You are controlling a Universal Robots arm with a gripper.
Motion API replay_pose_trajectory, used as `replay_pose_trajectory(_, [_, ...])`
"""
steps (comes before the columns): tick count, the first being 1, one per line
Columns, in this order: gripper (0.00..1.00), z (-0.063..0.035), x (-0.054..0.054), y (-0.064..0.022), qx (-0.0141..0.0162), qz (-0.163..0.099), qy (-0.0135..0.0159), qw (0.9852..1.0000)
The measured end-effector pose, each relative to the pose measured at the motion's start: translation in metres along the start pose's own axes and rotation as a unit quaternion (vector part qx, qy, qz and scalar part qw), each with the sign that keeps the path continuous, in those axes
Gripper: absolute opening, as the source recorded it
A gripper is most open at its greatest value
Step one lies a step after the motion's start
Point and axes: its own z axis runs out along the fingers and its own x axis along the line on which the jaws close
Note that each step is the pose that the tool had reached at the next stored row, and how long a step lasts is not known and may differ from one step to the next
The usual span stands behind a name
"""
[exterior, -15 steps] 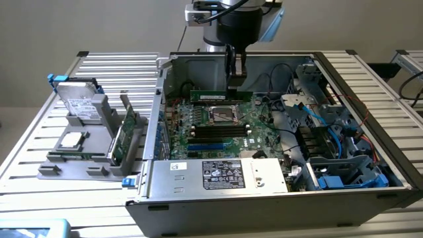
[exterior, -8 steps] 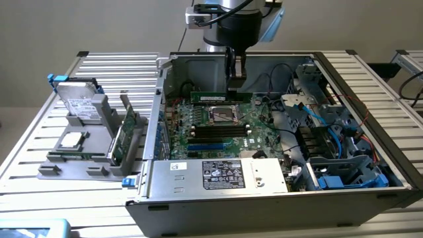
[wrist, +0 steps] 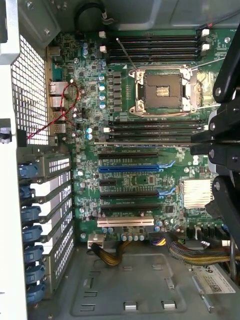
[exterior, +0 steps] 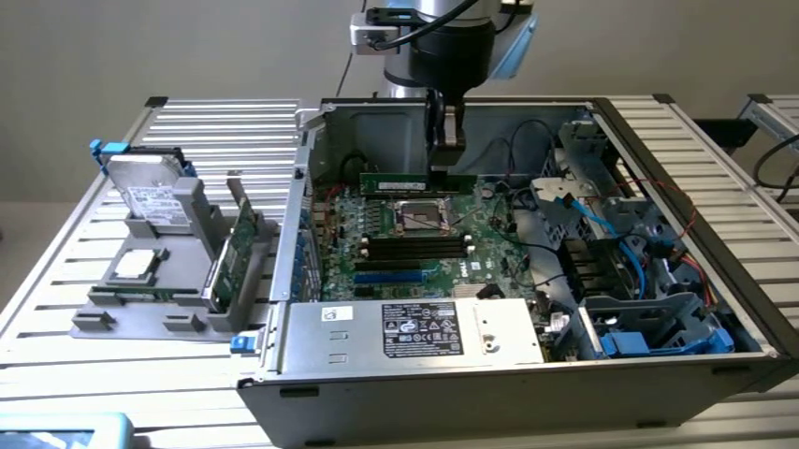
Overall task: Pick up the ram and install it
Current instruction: 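Insert the ram into the slot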
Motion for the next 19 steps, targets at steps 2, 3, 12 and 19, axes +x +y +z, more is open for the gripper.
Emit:
replay_pose_trajectory(2, [0.13, 0.0011, 0.0, -0.0001, 0.0, 0.0, 0.0, 1.0])
replay_pose_trajectory(3, [0.13, 0.002, -0.001, -0.0001, 0.0, 0.0, 0.0, 1.0])
replay_pose_trajectory(12, [0.13, 0.0093, -0.003, -0.0002, 0.0012, 0.0, 0.0141, 0.9999])
replay_pose_trajectory(19, [0.13, 0.0134, -0.01, -0.0004, 0.0077, -0.004, 0.0167, 0.9998])
